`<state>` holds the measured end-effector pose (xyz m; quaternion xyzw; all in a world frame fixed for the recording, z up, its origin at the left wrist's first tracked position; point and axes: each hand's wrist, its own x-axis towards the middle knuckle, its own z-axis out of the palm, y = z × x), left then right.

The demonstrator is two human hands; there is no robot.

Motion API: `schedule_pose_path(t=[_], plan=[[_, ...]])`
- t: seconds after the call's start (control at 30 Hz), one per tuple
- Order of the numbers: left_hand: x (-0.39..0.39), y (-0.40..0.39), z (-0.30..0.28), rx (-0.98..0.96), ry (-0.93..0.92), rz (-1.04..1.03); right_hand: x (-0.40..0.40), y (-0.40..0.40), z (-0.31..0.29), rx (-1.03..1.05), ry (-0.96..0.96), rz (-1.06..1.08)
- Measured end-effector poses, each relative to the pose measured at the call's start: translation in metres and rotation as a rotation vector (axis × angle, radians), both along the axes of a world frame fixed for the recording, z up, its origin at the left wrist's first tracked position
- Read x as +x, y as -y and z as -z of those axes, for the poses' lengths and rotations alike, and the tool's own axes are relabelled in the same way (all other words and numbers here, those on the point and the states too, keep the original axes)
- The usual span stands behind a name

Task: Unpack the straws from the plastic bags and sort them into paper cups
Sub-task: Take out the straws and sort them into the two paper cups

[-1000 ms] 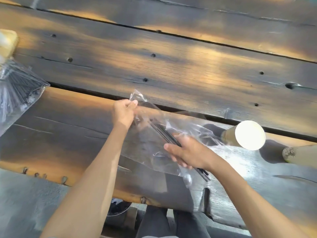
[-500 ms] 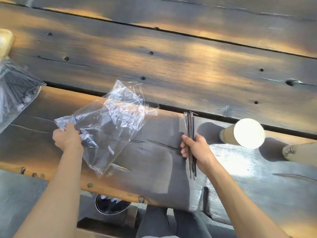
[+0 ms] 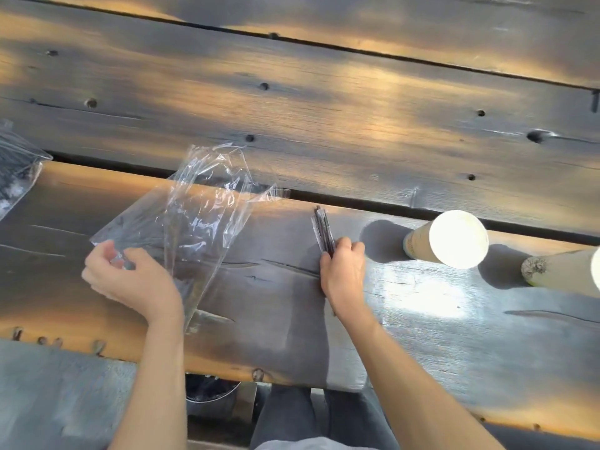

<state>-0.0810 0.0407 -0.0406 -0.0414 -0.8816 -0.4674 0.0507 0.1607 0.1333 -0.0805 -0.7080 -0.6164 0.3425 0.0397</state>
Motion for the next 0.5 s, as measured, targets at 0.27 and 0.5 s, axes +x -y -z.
schedule_pose_path(t=[0.27, 0.5], plan=[[0.103, -0.002, 0.010, -0.091, 0.238, 0.601, 0.037, 0.009, 0.002, 0.088, -0.079, 0.114], [0.164, -0.029, 0.028, -0.413, 0.432, 0.861, 0.056, 0.012, 0.000, 0.052, -0.157, 0.179]])
